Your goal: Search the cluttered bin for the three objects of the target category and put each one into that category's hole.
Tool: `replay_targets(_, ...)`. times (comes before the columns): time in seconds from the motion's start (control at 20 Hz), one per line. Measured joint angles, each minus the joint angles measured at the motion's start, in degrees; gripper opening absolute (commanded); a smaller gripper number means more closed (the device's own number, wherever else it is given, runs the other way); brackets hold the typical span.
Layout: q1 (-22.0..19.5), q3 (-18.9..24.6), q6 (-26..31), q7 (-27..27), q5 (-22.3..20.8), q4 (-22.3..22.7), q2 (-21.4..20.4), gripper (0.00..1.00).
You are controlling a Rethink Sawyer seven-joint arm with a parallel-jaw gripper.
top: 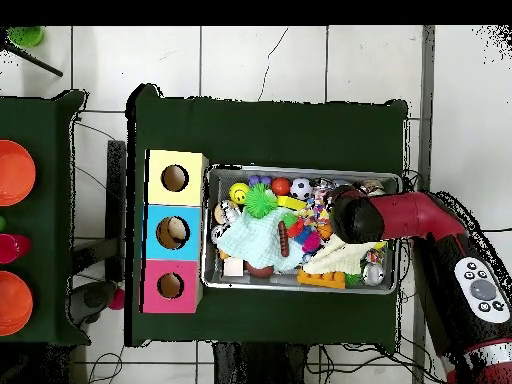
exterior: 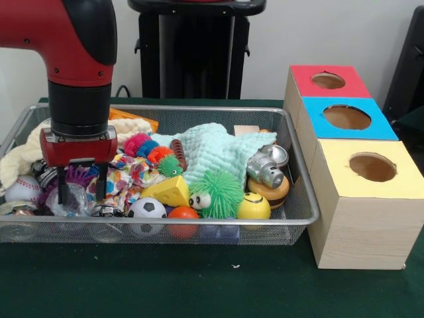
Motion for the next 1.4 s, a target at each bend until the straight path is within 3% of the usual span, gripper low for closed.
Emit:
replay_targets(0.5, 0.66, -0.79, 0.00, 0.00, -0.18, -0.41, -0.01, 1.00)
replay_targets(1.35, 1.34, -2.20, 0.00, 0.00, -4.10, -1.19, 0.00, 1.00)
replay_targets(1.4, 1.34, -2.21, 0.00, 0.00, -4.12, -1.22, -0.01, 0.00)
